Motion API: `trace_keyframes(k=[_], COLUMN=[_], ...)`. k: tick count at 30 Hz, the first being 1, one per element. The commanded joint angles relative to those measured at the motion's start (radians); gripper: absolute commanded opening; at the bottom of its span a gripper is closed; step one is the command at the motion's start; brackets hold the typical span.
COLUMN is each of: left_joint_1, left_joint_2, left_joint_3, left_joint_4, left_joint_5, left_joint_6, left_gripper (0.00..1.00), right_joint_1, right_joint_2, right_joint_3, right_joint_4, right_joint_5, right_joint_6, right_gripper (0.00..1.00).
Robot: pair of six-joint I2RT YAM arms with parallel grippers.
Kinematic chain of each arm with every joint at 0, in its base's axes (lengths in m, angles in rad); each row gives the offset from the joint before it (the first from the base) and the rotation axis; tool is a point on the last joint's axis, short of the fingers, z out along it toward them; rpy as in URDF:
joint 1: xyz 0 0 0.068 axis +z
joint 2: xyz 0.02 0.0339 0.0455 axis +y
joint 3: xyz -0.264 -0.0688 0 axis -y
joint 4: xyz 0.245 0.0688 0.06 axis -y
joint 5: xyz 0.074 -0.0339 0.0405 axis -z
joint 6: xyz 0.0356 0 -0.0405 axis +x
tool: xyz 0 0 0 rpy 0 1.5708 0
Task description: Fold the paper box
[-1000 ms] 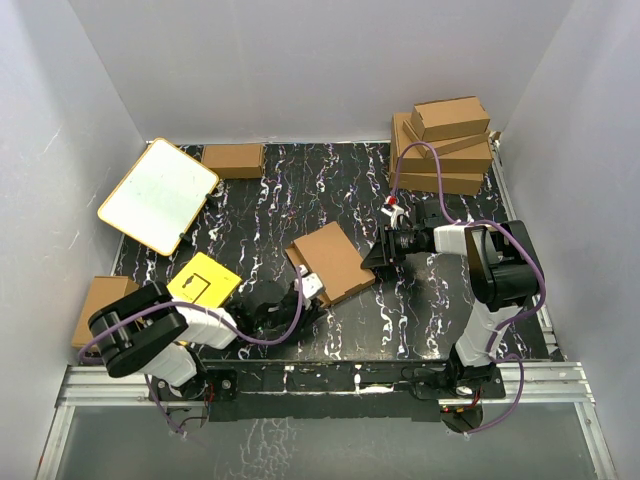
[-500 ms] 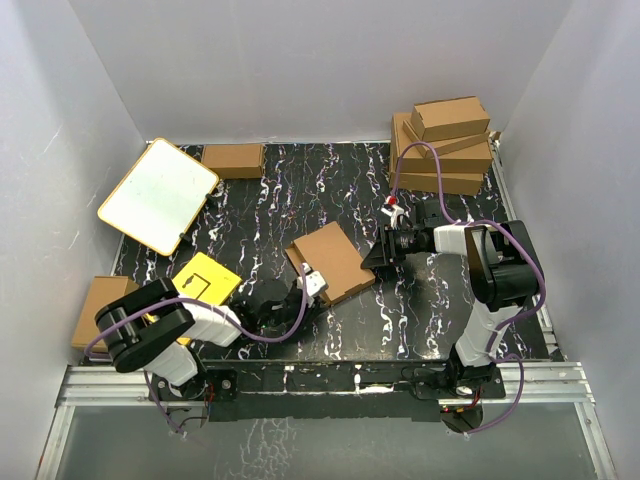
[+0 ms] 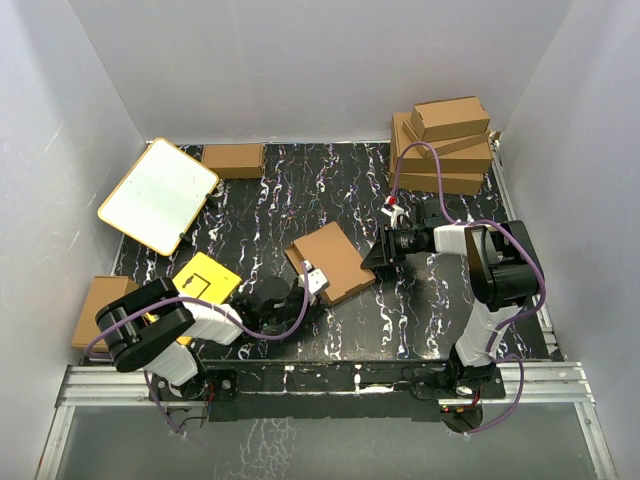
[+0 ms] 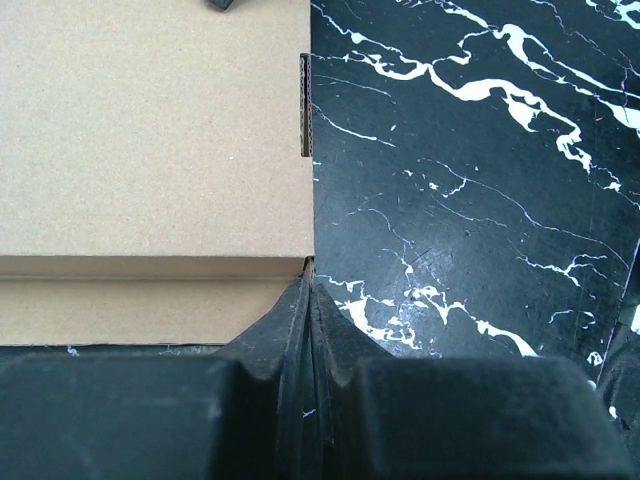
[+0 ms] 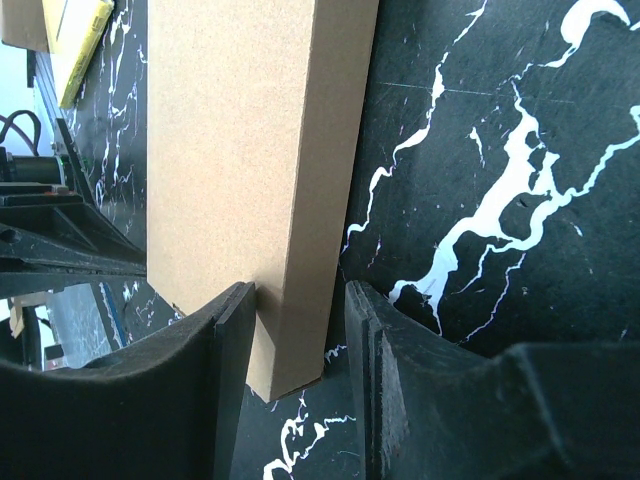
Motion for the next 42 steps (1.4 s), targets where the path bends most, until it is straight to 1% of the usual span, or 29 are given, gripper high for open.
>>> trace_keyframes(k=[1, 6, 13, 17, 21, 35, 37, 42], left_joint_1=[0.002, 0.003, 0.003, 0.002, 0.003, 0.003, 0.004, 0.003], left_joint_2=[0.004, 0.001, -0.034, -0.052, -0.033, 0.008, 0.009, 0.014], left_joint_3=[0.030, 0.037, 0.013, 0.007, 0.011, 0.020, 0.024, 0.035], left_joint_4=[-0.006, -0.019, -0.018, -0.033, -0.030, -0.024, -0.024, -0.038], left_joint_5=[-0.002, -0.003, -0.016, -0.023, -0.024, -0.015, -0.015, -0.013], left_joint_6=[-0.008, -0.011, -0.018, -0.019, -0.022, -0.026, -0.026, -0.029], left_gripper=[0.03, 0.03, 0.15, 0.18, 0.18, 0.17, 0.15, 0.05], right_joint_1=[0.005, 0.004, 0.004, 0.005, 0.004, 0.004, 0.004, 0.005], right_joint_2=[0.031, 0.031, 0.031, 0.031, 0.031, 0.032, 0.033, 0.032], right_joint_3=[0.011, 0.010, 0.011, 0.010, 0.010, 0.011, 0.012, 0.012], right_joint_4=[-0.010, -0.010, -0.010, -0.010, -0.010, -0.010, -0.010, -0.010], right_joint_5=[0.079, 0.081, 0.079, 0.079, 0.079, 0.079, 0.079, 0.077], right_joint_6=[-0.039, -0.039, -0.039, -0.037, -0.037, -0.037, -0.038, -0.037], right_gripper=[0.46, 0.46, 0.46, 0.46, 0.46, 0.46, 0.46, 0.46])
